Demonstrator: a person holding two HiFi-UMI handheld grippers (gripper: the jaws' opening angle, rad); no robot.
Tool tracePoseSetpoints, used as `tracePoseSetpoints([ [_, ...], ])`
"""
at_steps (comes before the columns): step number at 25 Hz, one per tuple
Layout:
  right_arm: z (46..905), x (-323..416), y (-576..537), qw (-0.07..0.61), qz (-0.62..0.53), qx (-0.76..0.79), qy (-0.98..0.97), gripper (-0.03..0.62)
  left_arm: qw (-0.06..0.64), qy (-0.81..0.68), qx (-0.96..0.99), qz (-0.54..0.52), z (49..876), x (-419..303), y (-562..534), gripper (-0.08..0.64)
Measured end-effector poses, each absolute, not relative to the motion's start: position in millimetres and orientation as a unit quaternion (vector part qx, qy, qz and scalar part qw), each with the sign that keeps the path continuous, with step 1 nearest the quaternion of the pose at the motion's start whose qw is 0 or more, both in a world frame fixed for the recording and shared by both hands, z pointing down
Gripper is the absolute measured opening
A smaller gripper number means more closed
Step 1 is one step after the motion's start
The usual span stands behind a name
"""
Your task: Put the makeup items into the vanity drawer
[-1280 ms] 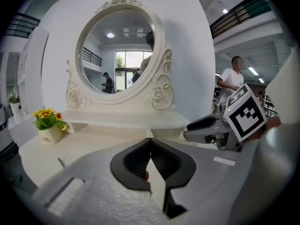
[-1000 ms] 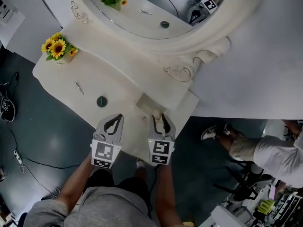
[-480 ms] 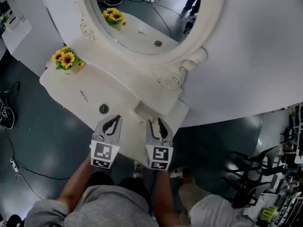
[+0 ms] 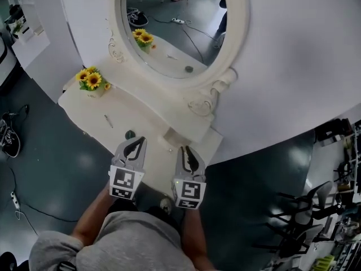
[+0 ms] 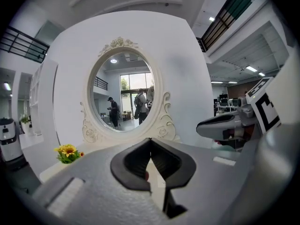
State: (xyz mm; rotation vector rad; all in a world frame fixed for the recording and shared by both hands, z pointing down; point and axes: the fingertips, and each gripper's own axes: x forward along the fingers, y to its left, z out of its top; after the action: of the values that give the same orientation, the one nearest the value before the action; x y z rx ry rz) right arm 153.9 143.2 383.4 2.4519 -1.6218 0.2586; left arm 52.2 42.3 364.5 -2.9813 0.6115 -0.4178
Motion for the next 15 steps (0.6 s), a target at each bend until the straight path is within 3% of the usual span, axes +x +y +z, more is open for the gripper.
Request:
tracePoseSetpoints([
  [5, 373.1, 144.8, 144.1, 0.098, 0.076, 0.826, -0.55, 0.006, 0.038, 0.207, -0.969, -0.127, 356.0, 44.7, 44.8, 0.011],
  [15, 370.7, 130.4, 124.2, 0.107, 0.066, 0.805, -0.579, 0.006, 0.038, 0.23, -0.965, -0.124, 353.2, 31.0, 33.9, 0.011],
])
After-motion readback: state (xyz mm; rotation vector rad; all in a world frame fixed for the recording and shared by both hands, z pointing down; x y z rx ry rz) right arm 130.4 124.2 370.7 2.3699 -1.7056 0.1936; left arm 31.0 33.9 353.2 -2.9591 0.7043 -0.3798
